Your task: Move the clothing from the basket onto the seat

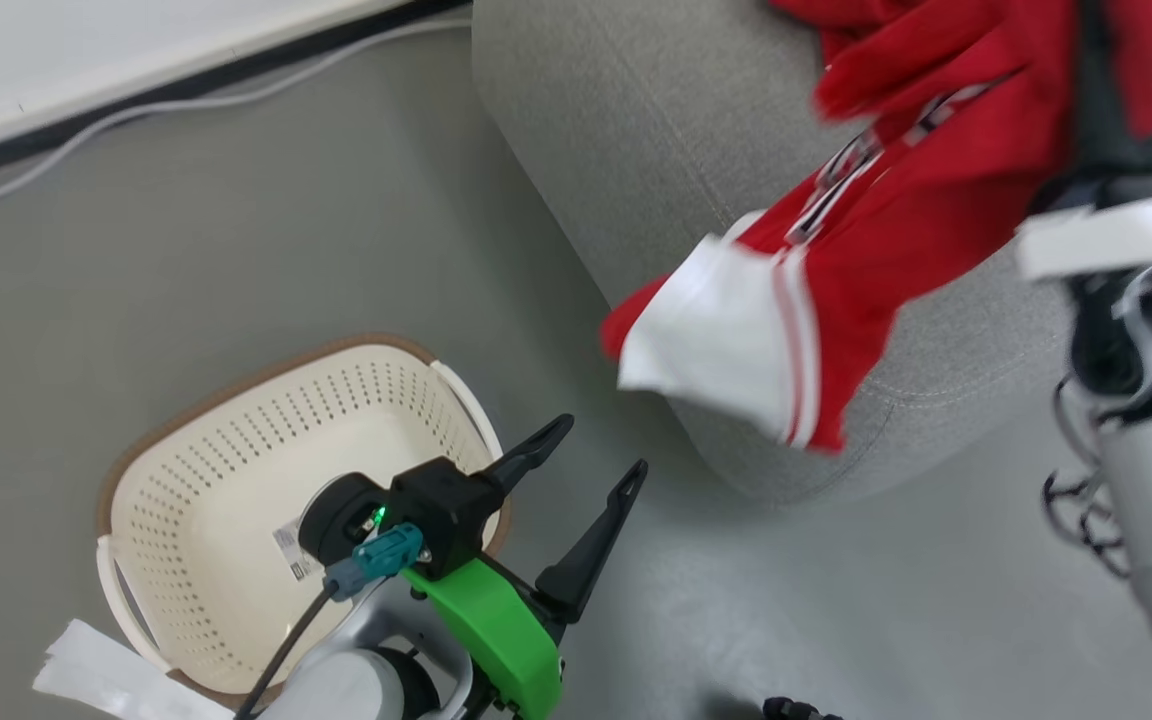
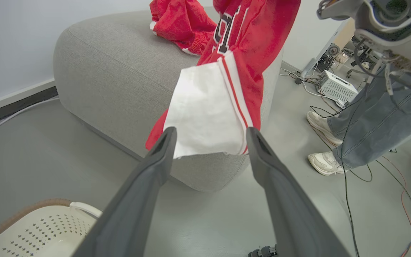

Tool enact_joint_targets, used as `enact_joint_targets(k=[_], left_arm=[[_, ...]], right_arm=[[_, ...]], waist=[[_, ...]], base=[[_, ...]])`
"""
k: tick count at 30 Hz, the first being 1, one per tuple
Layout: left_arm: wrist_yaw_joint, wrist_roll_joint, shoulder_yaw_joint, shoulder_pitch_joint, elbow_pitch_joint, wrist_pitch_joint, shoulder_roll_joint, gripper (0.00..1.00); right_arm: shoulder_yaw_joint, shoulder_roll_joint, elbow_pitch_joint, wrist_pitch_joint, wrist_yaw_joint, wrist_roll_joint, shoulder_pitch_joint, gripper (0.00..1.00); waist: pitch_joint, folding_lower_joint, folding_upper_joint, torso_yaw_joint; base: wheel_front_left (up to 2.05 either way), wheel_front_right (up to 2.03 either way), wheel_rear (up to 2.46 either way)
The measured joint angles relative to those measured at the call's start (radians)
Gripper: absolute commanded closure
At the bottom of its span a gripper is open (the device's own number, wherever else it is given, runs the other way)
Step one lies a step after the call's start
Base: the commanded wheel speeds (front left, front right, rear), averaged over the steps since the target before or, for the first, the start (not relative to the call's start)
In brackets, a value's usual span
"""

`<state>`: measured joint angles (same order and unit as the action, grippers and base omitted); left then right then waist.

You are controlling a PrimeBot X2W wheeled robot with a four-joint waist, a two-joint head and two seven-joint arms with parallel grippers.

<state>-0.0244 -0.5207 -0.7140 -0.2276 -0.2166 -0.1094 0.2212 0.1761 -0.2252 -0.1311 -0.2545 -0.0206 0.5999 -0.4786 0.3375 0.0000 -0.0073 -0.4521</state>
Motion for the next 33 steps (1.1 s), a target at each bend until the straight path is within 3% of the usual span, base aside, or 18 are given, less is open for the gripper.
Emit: enact_joint_targets(k=[4,11,23,27,33], left_arm=[[0.022,0.01,-0.015,0.008,-0.018,-0.028,0.014,0.0],[0.057,0.058,-0.011,0.024,-0.082,-0.05,0.041,0.0],[0.049,0.067,-0.045,0.031,-0.194,-0.075,0.075,0.0],[0.061,0.089,-0.024,0.047,-0.225,-0.075,0.092,0.0],[0.078,0.114,0.012,0.049,-0.273,-0.076,0.118,0.0]], right_arm=[[-0.144,-0.024,-0.073,0.011,0.042,0.09,-0.133,1.0],[-0.36,-0.127,-0.173,0.028,0.12,0.17,-0.389,1.0],[-0.612,-0.344,-0.243,-0.004,0.147,0.14,-0.683,1.0],[-0.631,-0.321,-0.31,-0.008,0.147,0.119,-0.701,1.0],[-0.559,-0.161,-0.431,-0.007,0.147,0.11,-0.663,1.0]], waist=[[0.062,0.0,0.0,0.005],[0.153,0.0001,0.0,0.063],[0.306,0.0001,0.0,0.209],[0.366,0.0001,0.0,0.248],[0.463,0.0001,0.0,0.287]], base=[[0.0,0.0,0.0],[0.0,0.0,0.0],[0.0,0.0,0.0],[0.0,0.0,0.0],[0.0,0.0,0.0]])
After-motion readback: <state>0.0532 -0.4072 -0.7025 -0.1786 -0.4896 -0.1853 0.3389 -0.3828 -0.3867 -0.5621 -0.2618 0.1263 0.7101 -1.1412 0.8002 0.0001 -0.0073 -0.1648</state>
